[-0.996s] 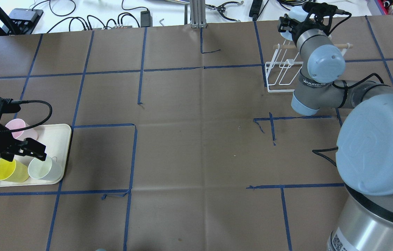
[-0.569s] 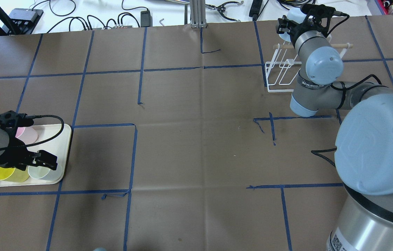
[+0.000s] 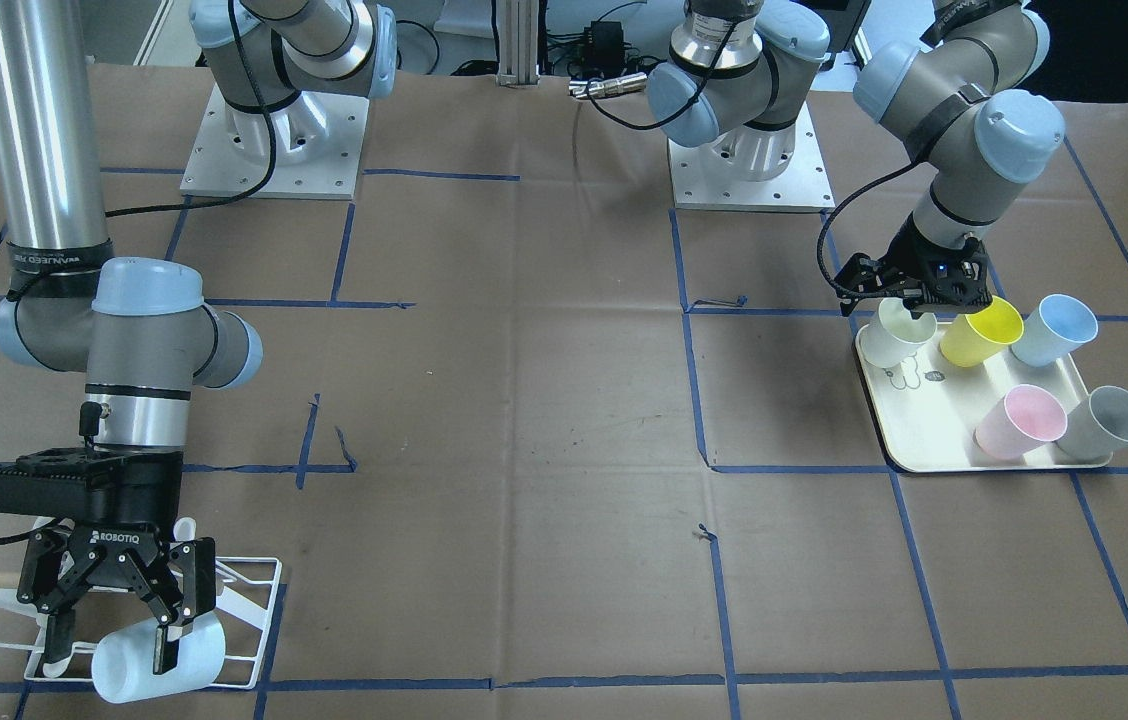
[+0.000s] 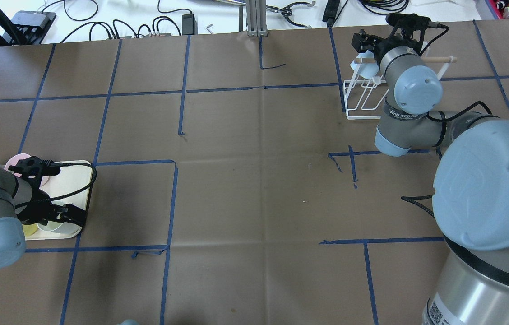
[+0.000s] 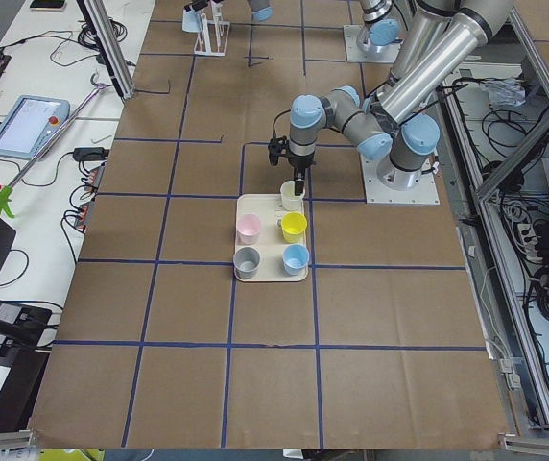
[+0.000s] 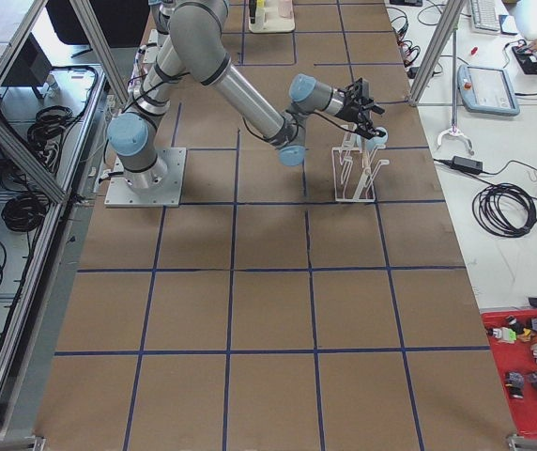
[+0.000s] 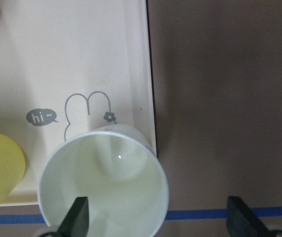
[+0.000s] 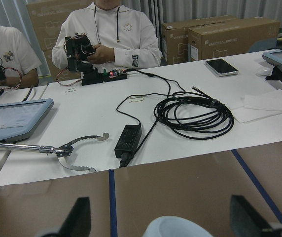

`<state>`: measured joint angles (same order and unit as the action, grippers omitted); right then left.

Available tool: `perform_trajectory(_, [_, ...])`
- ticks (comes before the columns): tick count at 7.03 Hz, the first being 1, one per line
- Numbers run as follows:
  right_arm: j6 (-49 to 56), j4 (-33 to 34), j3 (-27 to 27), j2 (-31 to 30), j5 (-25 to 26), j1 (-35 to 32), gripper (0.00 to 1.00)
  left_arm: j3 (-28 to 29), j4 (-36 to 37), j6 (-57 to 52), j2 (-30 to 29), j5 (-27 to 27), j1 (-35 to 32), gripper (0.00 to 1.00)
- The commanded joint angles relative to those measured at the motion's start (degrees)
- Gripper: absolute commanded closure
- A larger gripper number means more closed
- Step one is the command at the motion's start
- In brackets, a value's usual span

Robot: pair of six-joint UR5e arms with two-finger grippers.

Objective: Transfer IKEA cup to right arm and place on rack

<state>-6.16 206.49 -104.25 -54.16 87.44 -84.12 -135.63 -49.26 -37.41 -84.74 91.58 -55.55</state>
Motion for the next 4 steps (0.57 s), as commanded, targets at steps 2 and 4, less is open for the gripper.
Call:
perform_trajectory(2, [-0.2, -0.3, 1.6, -1.1, -0.1, -0.1, 0.00, 1.7, 0.2, -0.5, -0.8, 0.3, 0.0, 0.89])
perform_trajectory(4, [-0.8, -1.0, 2.2, -6.4, -0.3, -0.7, 0.00, 3.3, -0.2, -0.4, -1.0, -0.2, 0.0, 1.00])
